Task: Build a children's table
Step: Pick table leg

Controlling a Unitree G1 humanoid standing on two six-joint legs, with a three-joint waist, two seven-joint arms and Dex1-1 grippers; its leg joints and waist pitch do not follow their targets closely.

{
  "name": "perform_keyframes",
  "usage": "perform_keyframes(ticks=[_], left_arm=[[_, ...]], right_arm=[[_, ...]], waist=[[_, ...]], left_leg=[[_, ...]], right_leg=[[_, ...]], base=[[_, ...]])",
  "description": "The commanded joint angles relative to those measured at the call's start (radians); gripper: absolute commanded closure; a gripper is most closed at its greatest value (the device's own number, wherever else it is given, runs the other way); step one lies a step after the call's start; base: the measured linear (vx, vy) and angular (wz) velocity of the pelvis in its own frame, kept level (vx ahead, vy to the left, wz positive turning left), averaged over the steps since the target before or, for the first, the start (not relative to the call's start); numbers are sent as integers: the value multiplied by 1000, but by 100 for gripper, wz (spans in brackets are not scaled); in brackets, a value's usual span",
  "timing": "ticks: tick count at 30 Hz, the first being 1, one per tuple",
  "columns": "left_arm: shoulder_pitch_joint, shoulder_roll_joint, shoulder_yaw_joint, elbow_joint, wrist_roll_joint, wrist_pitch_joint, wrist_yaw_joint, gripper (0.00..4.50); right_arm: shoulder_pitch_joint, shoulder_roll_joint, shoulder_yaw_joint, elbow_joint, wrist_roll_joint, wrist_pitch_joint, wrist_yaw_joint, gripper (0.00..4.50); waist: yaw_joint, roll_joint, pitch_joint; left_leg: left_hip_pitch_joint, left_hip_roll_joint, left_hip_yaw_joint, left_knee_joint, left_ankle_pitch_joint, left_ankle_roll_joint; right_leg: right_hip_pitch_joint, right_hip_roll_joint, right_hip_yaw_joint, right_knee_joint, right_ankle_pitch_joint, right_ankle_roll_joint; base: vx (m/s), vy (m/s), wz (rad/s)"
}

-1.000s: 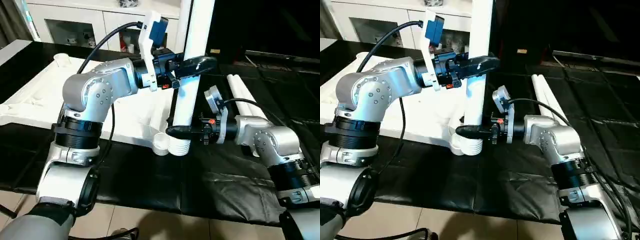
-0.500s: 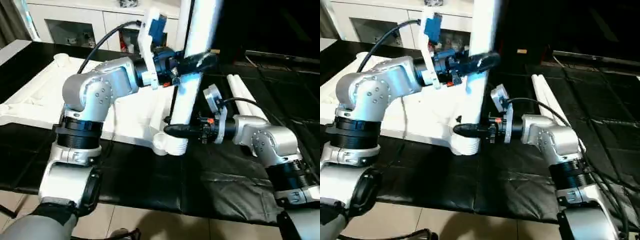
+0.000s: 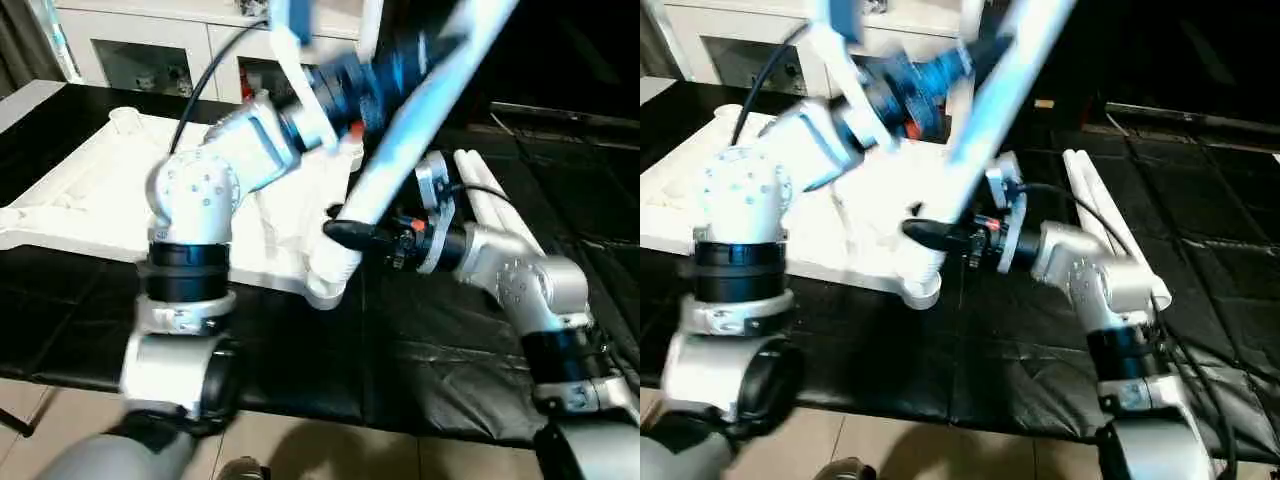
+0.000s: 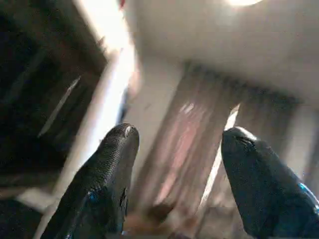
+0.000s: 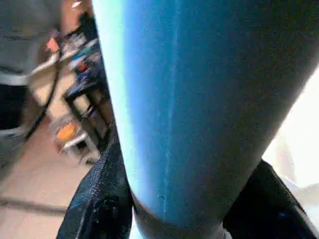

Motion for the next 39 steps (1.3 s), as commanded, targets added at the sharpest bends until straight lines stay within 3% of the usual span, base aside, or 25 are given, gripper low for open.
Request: perform_keyframes(ticks=[1,3,5,6,9,10,11,13,17,18,21,23,26,27,29,33,39], left_arm=[[-15,-1,52,-18,-83,28,28,149],[-2,7,82,-25,-129,46,36,149],[23,35,77,-42,-108,48,24,149],[51,75,50,-54,-54,45,7,149],[126,199,-89,-57,150,-28,-72,149],[143,231,-128,-57,199,-51,-94,149],[171,282,-193,-56,270,-94,-127,149],[226,392,-324,-20,402,-191,-212,149],[269,492,-447,52,535,-324,-307,149],[285,549,-533,111,636,-425,-375,149],[301,629,-669,235,805,-600,-484,149],[301,646,-702,276,849,-649,-511,149],[262,666,-787,461,967,-816,-538,185],[255,665,-794,485,978,-838,-540,185],[209,642,-812,606,1025,-921,-518,206],[165,617,-819,712,1057,-984,-523,241],[116,583,-813,829,1080,-1039,-513,307]], right_arm=[[-8,10,-45,-5,-9,-42,-63,259],[-2,21,-54,-3,-22,-61,-102,259],[1,29,-66,2,-30,-79,-134,259],[2,32,-70,9,-49,-105,-163,259],[2,31,-75,40,-109,-176,-231,259],[2,31,-77,47,-121,-193,-245,259],[3,33,-82,56,-136,-220,-267,259],[11,23,-73,66,-179,-260,-305,259],[36,12,-41,72,-246,-324,-344,259],[54,5,-18,70,-275,-345,-348,259],[80,4,-2,57,-278,-328,-333,259],[87,6,-1,55,-280,-331,-331,259],[117,8,12,35,-280,-337,-313,259],[121,8,14,32,-279,-337,-311,259],[139,5,26,15,-277,-335,-298,259],[148,4,31,5,-277,-331,-293,259],[152,0,36,3,-277,-329,-281,259]], waist=[[2,-4,-85],[0,-1,-82],[0,5,-83],[-3,4,-82],[-10,10,-81],[-5,13,-81],[-11,12,-81],[-7,15,-82],[-12,15,-83],[-10,14,-84],[-16,19,-81],[-18,18,-82],[-27,20,-83],[-26,21,-81],[-27,21,-84],[-26,21,-83],[-28,20,-82]], left_leg=[[18,24,-5,-57,-134,-2],[22,25,-5,-60,-154,-9],[23,26,-6,-61,-156,-16],[23,28,-8,-64,-161,-21],[31,30,-9,-72,-179,-42],[32,31,-13,-75,-182,-53],[32,31,-9,-75,-186,-58],[33,32,-13,-78,-181,-66],[31,28,-7,-76,-163,-80],[30,28,-10,-77,-162,-78],[31,27,-9,-81,-198,-73],[31,29,-11,-82,-207,-78],[33,30,-11,-83,-237,-83],[34,29,-11,-83,-241,-77],[35,32,-11,-82,-241,-81],[34,33,-11,-82,-251,-77],[34,35,-10,-80,-255,-68]], right_leg=[[61,-61,37,-66,-59,-247],[58,-61,38,-72,-103,-229],[58,-60,38,-72,-113,-220],[56,-59,39,-72,-115,-207],[50,-58,41,-78,-171,-142],[49,-62,41,-82,-184,-129],[48,-57,42,-78,-180,-125],[45,-59,42,-79,-169,-113],[46,-56,44,-68,-102,-127],[48,-59,44,-69,-92,-134],[47,-61,48,-75,-137,-123],[47,-63,47,-74,-133,-131],[46,-63,47,-69,-126,-147],[44,-62,48,-76,-136,-145],[45,-66,47,-68,-104,-168],[47,-71,46,-68,-93,-198],[47,-74,48,-67,-102,-214]], base=[[0,0,0],[0,0,0],[0,0,0],[0,0,0],[0,0,0],[0,0,0],[0,0,0],[0,0,0],[0,0,0],[0,0,0],[0,0,0],[0,0,0],[0,0,0],[0,0,0],[0,0,0],[0,0,0],[0,0,0]])
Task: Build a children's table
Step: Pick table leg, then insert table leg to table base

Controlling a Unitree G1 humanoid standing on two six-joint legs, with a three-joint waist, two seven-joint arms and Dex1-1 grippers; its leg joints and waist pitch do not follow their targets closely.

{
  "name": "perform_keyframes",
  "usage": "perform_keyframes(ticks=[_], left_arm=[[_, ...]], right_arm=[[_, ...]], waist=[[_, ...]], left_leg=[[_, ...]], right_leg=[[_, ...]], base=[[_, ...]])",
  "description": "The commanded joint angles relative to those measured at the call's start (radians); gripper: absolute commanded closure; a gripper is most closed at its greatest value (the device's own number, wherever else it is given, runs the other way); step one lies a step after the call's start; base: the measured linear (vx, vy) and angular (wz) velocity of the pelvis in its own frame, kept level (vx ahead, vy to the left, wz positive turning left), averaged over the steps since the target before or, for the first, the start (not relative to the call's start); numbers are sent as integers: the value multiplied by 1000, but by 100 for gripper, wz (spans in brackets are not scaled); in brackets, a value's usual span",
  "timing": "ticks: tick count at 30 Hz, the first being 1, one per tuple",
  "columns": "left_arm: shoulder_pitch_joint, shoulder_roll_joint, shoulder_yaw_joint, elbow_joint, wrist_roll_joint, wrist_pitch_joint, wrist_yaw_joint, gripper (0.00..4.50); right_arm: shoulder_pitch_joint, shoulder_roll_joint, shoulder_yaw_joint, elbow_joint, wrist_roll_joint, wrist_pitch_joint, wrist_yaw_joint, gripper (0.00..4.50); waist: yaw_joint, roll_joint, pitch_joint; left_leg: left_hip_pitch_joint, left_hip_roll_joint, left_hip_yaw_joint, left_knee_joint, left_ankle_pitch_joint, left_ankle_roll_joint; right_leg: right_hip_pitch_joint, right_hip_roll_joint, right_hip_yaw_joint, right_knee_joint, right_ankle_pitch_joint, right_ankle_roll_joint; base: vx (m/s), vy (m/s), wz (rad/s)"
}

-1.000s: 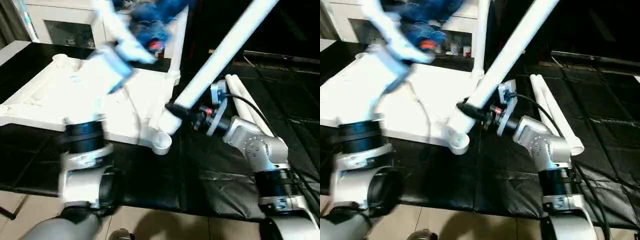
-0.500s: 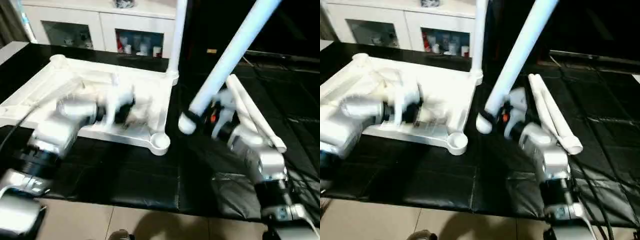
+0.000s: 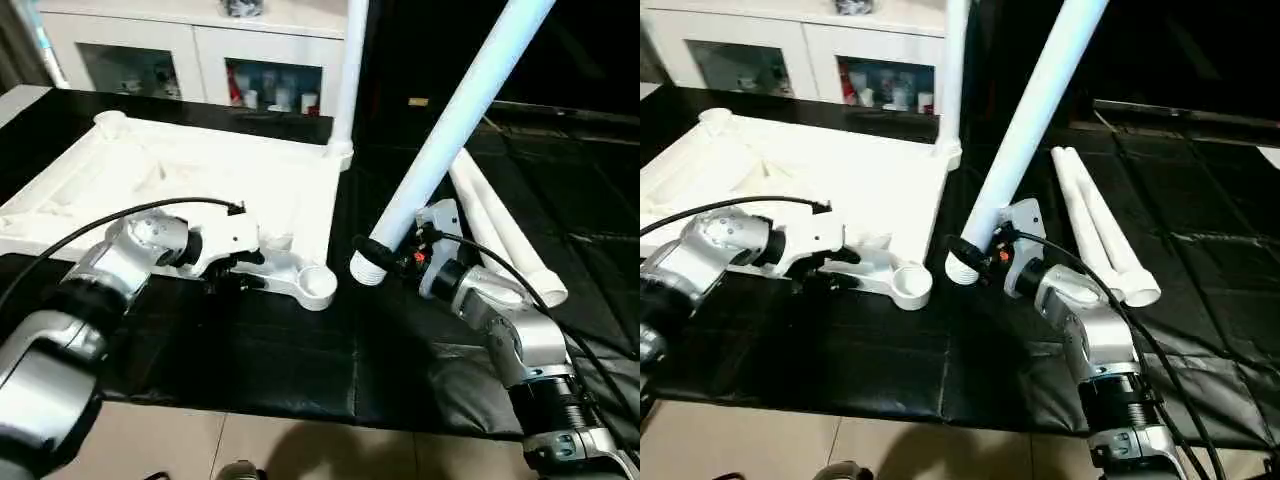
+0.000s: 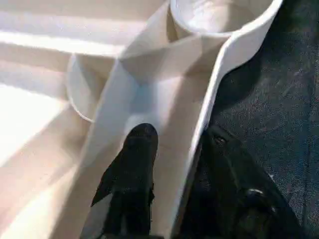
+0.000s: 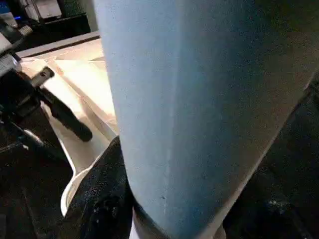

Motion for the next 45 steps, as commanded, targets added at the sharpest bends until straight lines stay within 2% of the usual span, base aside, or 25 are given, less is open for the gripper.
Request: perform_keyframes(ticks=[1,9,15,17,21,22,23,25,27,30,31,32,33,34,35,37,40,43,45], left_arm=[[-45,-8,1,49,14,-29,-4,312],[-106,-39,13,190,48,-87,-47,371],[-125,-56,13,237,56,-29,-121,409],[-124,-67,11,249,58,12,-150,419],[-112,-123,41,274,36,126,-172,439],[-108,-133,47,273,29,143,-170,439],[-105,-146,56,273,20,162,-167,442],[-97,-169,76,266,-1,203,-139,449],[-85,-209,118,251,-38,274,-90,450],[-65,-241,161,219,-69,317,-47,450],[-50,-247,172,192,-75,294,-36,450],[-48,-248,174,187,-75,291,-35,450],[-3,-244,161,119,-50,211,-34,450],[26,-237,141,80,-31,166,-43,450],[44,-234,132,58,-24,146,-53,450],[55,-235,132,43,-27,144,-58,450],[69,-237,143,13,-33,171,-51,450],[85,-213,121,-7,16,139,1,450],[93,-214,133,-19,9,136,-8,395]], right_arm=[[2,-12,0,-24,-1,1,12,259],[9,-22,10,-38,6,10,39,259],[16,-28,17,-45,6,12,51,259],[15,-29,18,-47,6,12,57,259],[9,-34,11,-60,20,27,69,259],[6,-34,8,-62,24,31,70,259],[3,-35,4,-63,29,38,71,259],[-3,-38,-1,-64,34,49,71,259],[-9,-42,-6,-64,41,66,71,259],[-14,-43,-7,-60,38,71,69,259],[-16,-43,-6,-56,35,69,69,259],[-16,-43,-5,-56,35,69,69,259],[-24,-40,-2,-39,27,67,64,259],[-32,-38,1,-25,21,64,59,259],[-39,-37,3,-12,15,62,55,259],[-46,-36,5,-2,11,60,52,259],[-54,-39,8,7,7,58,53,259],[-69,-44,16,25,-6,46,59,259],[-72,-48,19,29,-9,41,63,259]], waist=[[2,18,-82],[6,17,-81],[5,16,-82],[5,20,-82],[3,16,-78],[3,20,-77],[5,18,-76],[5,21,-76],[5,19,-77],[6,18,-77],[7,19,-79],[5,15,-79],[5,17,-81],[4,13,-80],[2,14,-81],[1,18,-79],[2,16,-78],[1,14,-78],[1,13,-77]], left_leg=[[30,35,-11,-74,-262,-62],[31,35,-11,-74,-261,-53],[29,36,-10,-72,-235,-43],[30,34,-9,-71,-241,-43],[30,34,-9,-72,-261,-35],[33,36,-9,-73,-276,-37],[34,35,-10,-74,-284,-36],[34,35,-10,-74,-294,-36],[34,34,-10,-73,-294,-32],[33,35,-11,-72,-290,-21],[33,35,-12,-71,-286,-19],[29,35,-12,-72,-272,-15],[28,36,-13,-72,-261,-11],[26,40,-16,-75,-263,-10],[30,40,-13,-75,-267,-12],[32,37,-11,-75,-276,-16],[32,39,-12,-78,-287,-25],[31,39,-12,-79,-285,-25],[31,38,-11,-79,-288,-25]], right_leg=[[47,-74,46,-66,-109,-218],[48,-76,46,-67,-97,-231],[51,-75,45,-60,-39,-254],[52,-76,45,-62,-49,-259],[53,-78,46,-69,-93,-266],[53,-78,47,-72,-113,-266],[53,-79,47,-75,-135,-264],[54,-79,47,-76,-155,-264],[54,-79,46,-78,-164,-262],[55,-81,45,-81,-178,-264],[55,-81,45,-82,-179,-262],[57,-79,45,-80,-164,-259],[58,-80,45,-79,-150,-255],[59,-83,45,-81,-157,-247],[54,-80,45,-83,-168,-237],[50,-77,45,-84,-188,-229],[49,-78,46,-82,-205,-221],[48,-78,46,-84,-207,-214],[46,-78,47,-87,-222,-207]], base=[[0,0,0],[0,0,0],[0,0,0],[0,0,0],[0,0,0],[0,0,0],[0,0,0],[0,0,0],[0,0,0],[0,0,0],[0,0,0],[0,0,0],[0,0,0],[0,0,0],[0,0,0],[0,0,0],[0,0,0],[0,0,0],[0,0,0]])
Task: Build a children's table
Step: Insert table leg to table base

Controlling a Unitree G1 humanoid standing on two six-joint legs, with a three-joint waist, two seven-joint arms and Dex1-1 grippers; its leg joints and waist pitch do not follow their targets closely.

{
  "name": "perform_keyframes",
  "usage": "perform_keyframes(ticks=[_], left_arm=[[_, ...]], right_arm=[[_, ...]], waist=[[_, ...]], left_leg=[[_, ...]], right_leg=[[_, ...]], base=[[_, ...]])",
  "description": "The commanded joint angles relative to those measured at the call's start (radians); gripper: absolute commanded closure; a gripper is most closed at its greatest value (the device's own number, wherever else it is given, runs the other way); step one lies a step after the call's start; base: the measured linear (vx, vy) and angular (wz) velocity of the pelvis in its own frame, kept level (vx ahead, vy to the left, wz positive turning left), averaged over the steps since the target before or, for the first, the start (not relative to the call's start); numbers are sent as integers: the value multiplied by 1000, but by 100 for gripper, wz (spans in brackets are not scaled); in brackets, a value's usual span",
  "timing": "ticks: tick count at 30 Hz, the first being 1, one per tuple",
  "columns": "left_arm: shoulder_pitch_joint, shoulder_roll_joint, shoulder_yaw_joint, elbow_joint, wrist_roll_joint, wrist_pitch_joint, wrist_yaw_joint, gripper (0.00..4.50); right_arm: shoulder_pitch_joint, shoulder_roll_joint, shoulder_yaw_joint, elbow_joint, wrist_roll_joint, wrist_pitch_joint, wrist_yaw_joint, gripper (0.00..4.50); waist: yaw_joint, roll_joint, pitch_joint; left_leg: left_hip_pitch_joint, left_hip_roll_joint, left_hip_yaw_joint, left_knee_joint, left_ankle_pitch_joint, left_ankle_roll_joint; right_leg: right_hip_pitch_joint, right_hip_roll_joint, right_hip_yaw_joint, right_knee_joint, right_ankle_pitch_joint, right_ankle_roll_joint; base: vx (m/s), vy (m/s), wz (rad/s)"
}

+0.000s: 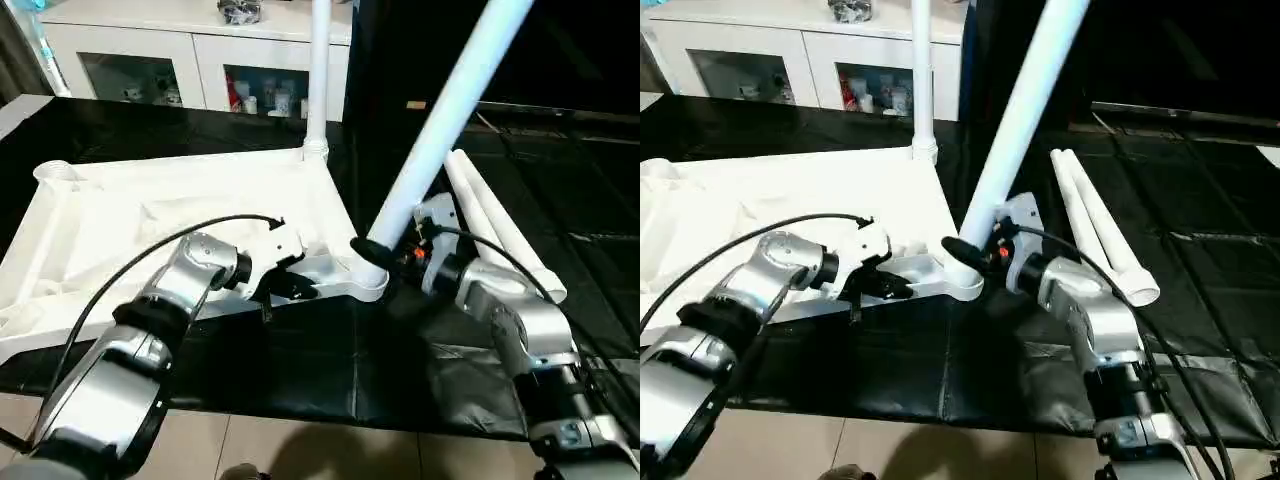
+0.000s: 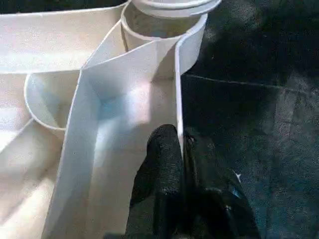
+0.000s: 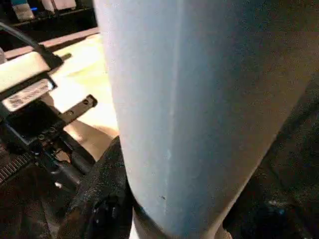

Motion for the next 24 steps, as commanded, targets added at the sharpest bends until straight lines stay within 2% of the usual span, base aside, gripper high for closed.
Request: perform_keyframes(ticks=[1,4,10,18,21,24], left_arm=[[26,7,-7,1,15,3,-3,395],[28,-2,15,-4,2,-5,24,382],[31,-8,36,-5,-13,11,23,372],[31,-9,34,6,-6,33,3,448],[34,-4,21,6,6,31,-13,450],[38,0,18,-6,10,33,-30,450]], right_arm=[[-21,-14,7,7,-6,-21,5,259],[-21,-16,9,9,-9,-22,12,259],[-22,-19,17,17,-22,-32,24,259],[-35,-20,25,45,-36,-43,26,259],[-46,-17,26,67,-48,-49,23,259],[-58,-19,32,91,-63,-49,18,259]], waist=[[2,1,-68],[1,-1,-68],[1,-1,-70],[0,-3,-67],[-2,-5,-66],[-1,-4,-67]], left_leg=[[24,38,-13,-78,-293,-27],[25,38,-13,-79,-301,-29],[22,37,-12,-78,-279,-23],[22,38,-12,-79,-293,-22],[23,39,-12,-81,-303,-25],[21,39,-12,-80,-289,-25]], right_leg=[[39,-79,46,-85,-242,-200],[37,-78,46,-88,-262,-193],[37,-76,46,-83,-222,-199],[35,-78,47,-88,-258,-192],[33,-78,47,-91,-288,-187],[33,-78,48,-88,-266,-189]], base=[[0,0,0],[0,0,0],[0,0,0],[0,0,0],[0,0,0],[0,0,0]])
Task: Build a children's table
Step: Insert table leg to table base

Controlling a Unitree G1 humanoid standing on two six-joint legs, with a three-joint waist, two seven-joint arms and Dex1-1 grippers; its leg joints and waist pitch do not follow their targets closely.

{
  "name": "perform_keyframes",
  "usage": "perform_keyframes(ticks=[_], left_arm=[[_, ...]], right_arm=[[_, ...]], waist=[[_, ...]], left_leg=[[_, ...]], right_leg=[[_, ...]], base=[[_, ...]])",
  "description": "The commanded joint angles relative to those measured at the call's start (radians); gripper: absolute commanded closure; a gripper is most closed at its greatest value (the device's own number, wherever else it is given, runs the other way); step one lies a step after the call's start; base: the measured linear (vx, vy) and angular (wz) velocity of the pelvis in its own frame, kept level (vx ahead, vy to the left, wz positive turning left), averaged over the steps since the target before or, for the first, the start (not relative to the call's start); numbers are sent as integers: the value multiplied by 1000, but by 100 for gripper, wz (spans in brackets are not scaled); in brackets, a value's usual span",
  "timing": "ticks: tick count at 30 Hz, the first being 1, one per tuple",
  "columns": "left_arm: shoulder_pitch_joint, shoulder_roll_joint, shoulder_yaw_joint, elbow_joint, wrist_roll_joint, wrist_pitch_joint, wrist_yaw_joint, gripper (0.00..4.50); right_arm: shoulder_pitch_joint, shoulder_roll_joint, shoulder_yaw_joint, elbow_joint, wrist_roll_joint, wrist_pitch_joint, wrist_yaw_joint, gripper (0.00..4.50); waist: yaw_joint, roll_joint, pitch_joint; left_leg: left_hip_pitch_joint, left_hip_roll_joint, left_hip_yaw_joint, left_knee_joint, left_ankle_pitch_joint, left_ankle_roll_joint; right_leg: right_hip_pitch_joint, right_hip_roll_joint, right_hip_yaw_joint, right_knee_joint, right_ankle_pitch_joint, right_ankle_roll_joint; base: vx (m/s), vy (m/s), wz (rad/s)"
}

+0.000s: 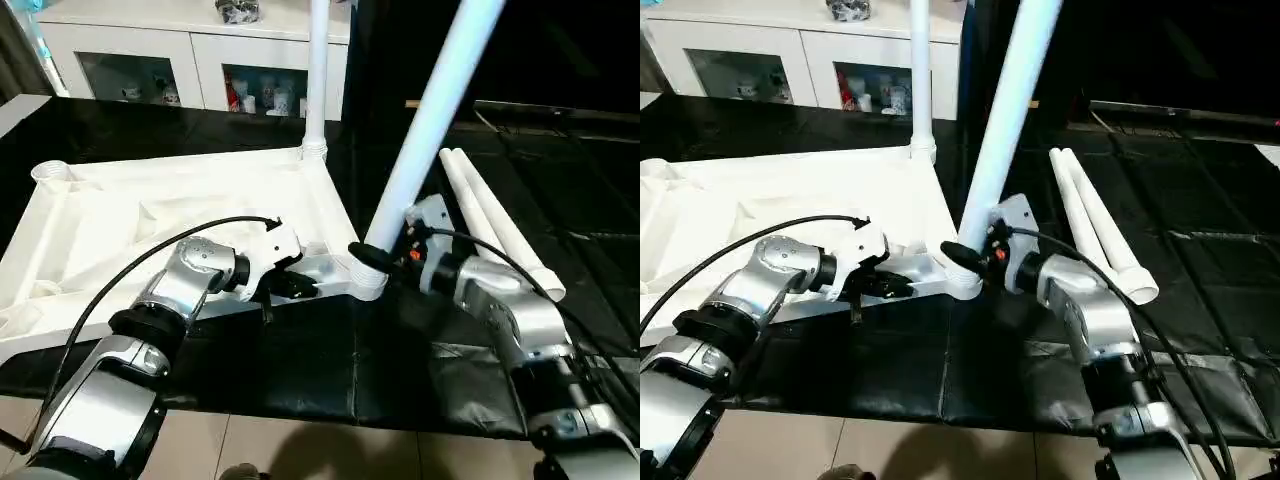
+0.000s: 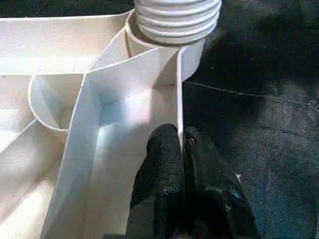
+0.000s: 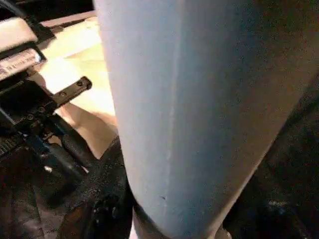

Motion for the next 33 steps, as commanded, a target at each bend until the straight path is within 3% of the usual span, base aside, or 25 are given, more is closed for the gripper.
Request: perform_keyframes(ticks=[1,9,15,21,28,30,32,33], left_arm=[[22,8,-20,1,21,16,-27,450],[23,15,-18,-8,20,17,-43,450],[27,17,-18,-23,21,17,-55,450],[36,26,-40,-52,30,11,-91,450],[33,27,-32,-68,25,34,-83,450],[28,23,-20,-63,19,39,-68,450],[21,20,-10,-55,17,42,-52,450],[19,19,-7,-54,16,44,-47,450]], right_arm=[[-24,-10,0,20,-15,-10,-4,259],[-47,-30,22,62,-32,30,18,259],[-57,-27,24,95,-35,33,40,259],[-95,-5,14,171,-26,25,40,259],[-111,6,-35,289,0,1,45,259],[-98,8,-55,293,16,-1,48,259],[-69,8,-74,288,34,-4,51,259],[-60,8,-80,293,40,-10,53,259]], waist=[[1,-6,-69],[3,-11,-71],[2,-12,-69],[-2,-11,-69],[-6,-10,-69],[-7,-11,-69],[-3,-4,-69],[-2,-7,-70]], left_leg=[[23,39,-12,-79,-277,-22],[21,37,-7,-74,-215,2],[22,38,-8,-76,-240,-5],[21,39,-9,-77,-238,-10],[23,40,-10,-80,-268,-17],[23,40,-9,-80,-273,-17],[24,41,-10,-80,-278,-19],[25,41,-10,-80,-277,-18]], right_leg=[[38,-78,47,-85,-245,-193],[42,-76,46,-77,-160,-213],[40,-77,46,-83,-221,-201],[40,-77,46,-79,-201,-209],[39,-77,46,-81,-212,-219],[39,-78,45,-82,-214,-220],[39,-78,46,-83,-209,-221],[40,-77,45,-82,-202,-224]], base=[[0,0,0],[0,0,0],[0,0,0],[0,0,0],[0,0,0],[0,0,0],[0,0,0],[0,0,0]])
